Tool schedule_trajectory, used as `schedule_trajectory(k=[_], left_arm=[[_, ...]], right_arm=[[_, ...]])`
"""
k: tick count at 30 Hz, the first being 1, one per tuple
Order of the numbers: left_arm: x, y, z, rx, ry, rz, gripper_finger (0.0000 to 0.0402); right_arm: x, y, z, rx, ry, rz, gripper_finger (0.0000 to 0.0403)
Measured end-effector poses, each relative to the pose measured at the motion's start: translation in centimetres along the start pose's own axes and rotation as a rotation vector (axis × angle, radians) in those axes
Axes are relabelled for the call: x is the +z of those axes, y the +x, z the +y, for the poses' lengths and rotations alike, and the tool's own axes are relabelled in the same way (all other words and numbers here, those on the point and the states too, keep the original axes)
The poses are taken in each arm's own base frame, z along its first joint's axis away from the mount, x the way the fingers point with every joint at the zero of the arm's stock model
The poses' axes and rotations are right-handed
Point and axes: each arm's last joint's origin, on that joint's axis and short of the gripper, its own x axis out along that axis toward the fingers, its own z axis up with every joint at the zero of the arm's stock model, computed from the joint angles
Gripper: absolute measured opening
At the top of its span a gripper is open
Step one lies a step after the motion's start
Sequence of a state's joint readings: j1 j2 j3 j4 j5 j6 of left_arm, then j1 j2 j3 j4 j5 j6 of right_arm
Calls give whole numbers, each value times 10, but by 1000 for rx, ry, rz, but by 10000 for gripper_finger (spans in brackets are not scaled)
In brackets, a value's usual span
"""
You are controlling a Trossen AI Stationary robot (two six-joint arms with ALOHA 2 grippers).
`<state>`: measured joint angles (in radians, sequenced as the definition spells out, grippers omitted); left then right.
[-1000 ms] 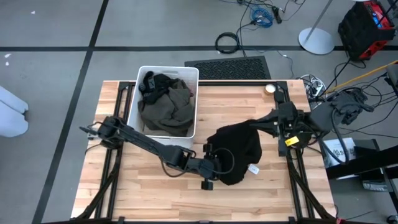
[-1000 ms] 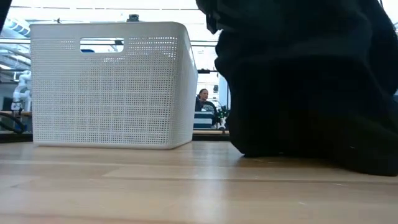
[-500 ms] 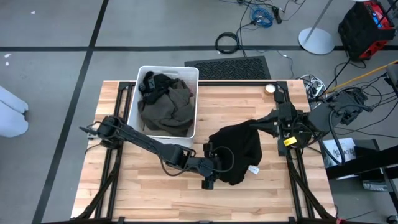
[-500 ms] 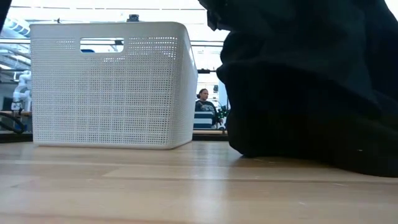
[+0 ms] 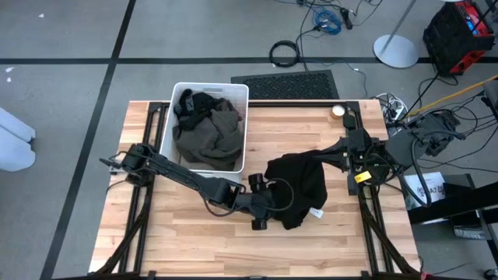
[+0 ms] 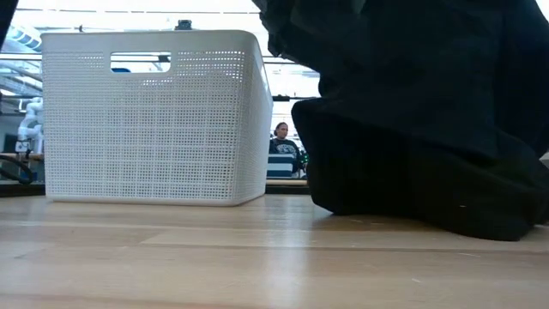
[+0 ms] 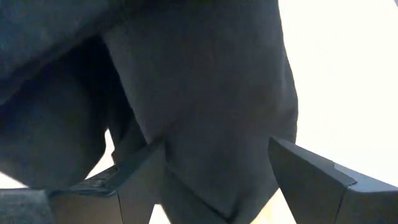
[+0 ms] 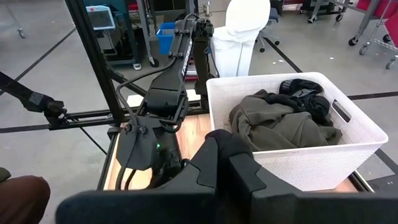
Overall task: Sort clothes
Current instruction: Put the black shirt into the white laundry bin
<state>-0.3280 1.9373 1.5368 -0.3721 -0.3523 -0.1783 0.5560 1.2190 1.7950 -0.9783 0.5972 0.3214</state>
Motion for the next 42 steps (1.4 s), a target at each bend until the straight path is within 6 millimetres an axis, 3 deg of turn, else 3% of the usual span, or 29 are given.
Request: schedule_trajectory(k=[8, 16, 26, 29, 34, 35, 42], left_arm=[[-8, 0, 4, 58, -14, 75, 294], [7, 0, -1, -72, -49, -60, 294], [13, 4, 9, -61, -108, -102, 284], [13, 3, 8, -75, -104, -98, 232], [14, 3, 4, -170, -33, -95, 41], [15, 1, 2, -193, -22, -97, 22], [39, -16, -6, -296, 5, -163, 6]], right_arm=[[-1, 0, 0, -1, 6, 5, 0], [-1, 0, 0, -3, 4, 9, 0], [-1, 0, 0, -3, 4, 9, 0], [-1, 0, 0, -2, 4, 9, 0], [-1, 0, -1, -9, -1, 11, 1], [-2, 0, -2, -16, -5, 20, 2], [-23, 6, -26, -264, 22, 198, 28]])
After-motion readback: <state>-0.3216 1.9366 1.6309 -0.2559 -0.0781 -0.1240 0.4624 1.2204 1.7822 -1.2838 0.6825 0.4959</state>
